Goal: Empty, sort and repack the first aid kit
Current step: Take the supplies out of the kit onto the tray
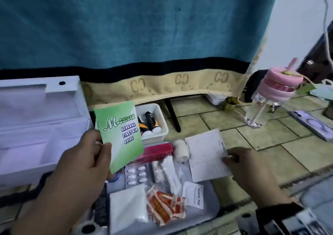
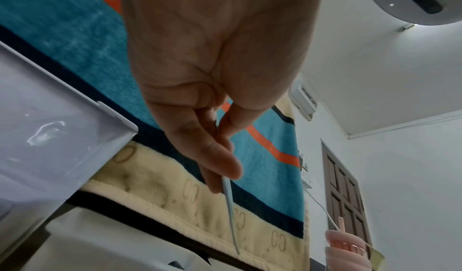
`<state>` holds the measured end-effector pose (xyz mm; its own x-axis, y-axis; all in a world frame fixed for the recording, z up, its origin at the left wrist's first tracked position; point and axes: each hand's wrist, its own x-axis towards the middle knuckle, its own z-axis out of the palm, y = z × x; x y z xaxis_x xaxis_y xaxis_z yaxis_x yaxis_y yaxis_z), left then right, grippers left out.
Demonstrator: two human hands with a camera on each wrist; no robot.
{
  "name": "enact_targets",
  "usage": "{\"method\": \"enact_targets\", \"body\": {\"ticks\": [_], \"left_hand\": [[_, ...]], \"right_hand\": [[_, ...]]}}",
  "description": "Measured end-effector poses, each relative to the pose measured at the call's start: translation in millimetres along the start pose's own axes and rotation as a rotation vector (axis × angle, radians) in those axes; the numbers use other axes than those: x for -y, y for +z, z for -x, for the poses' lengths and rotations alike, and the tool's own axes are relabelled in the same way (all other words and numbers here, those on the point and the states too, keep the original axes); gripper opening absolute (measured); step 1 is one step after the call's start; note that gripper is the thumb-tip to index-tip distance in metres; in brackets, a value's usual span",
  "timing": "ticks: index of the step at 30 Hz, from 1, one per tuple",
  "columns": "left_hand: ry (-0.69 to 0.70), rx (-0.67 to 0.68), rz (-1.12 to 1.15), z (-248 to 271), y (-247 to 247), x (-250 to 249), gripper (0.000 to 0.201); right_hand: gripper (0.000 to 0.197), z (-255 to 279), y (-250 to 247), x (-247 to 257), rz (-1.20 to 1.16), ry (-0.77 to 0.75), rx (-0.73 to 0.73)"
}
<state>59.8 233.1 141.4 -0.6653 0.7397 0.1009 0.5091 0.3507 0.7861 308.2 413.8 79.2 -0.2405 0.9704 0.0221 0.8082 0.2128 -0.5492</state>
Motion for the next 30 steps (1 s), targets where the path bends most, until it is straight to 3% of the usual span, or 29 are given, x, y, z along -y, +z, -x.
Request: {"method": "enact_targets", "body": {"ticks": [5, 14, 19, 22, 25, 27, 30], "left_hand": [[-0.051, -0.005, 0.008, 13.9, 6.9, -0.4, 0.016], [-0.054, 0.039, -0.036, 20.4, 10.6, -13.2, 0.016], [-0.025, 0.063, -0.066, 15.7, 8.3, -16.0, 0.016], [0.021, 0.107, -0.05, 12.4, 11.6, -18.7, 0.015], [0.059, 0.178, -0.01, 7.9, 18.7, -22.2, 0.007], [0.093, 0.229, 0.002, 3.9, 25.5, -23.4, 0.004], [0.154, 0.314, 0.027, -1.6, 38.5, -32.4, 0.006]], "right_hand": [[0.019, -17.8, 9.8, 2.5, 0.091, -0.046, 0.096], [0.017, -27.3, 16.0, 14.0, 0.28, -0.001, 0.242], [0.012, -26.6, 16.0, 17.6, 0.241, 0.001, 0.255], [0.029, -21.3, 16.7, 22.8, 0.297, 0.023, 0.236], [0.041, -14.3, -1.0, 31.2, 0.392, -0.017, 0.105], [0.037, -6.7, -18.0, 45.0, 0.095, -0.107, 0.08], [0.018, 6.2, -30.4, 74.0, -0.428, -0.167, 0.347]]}}
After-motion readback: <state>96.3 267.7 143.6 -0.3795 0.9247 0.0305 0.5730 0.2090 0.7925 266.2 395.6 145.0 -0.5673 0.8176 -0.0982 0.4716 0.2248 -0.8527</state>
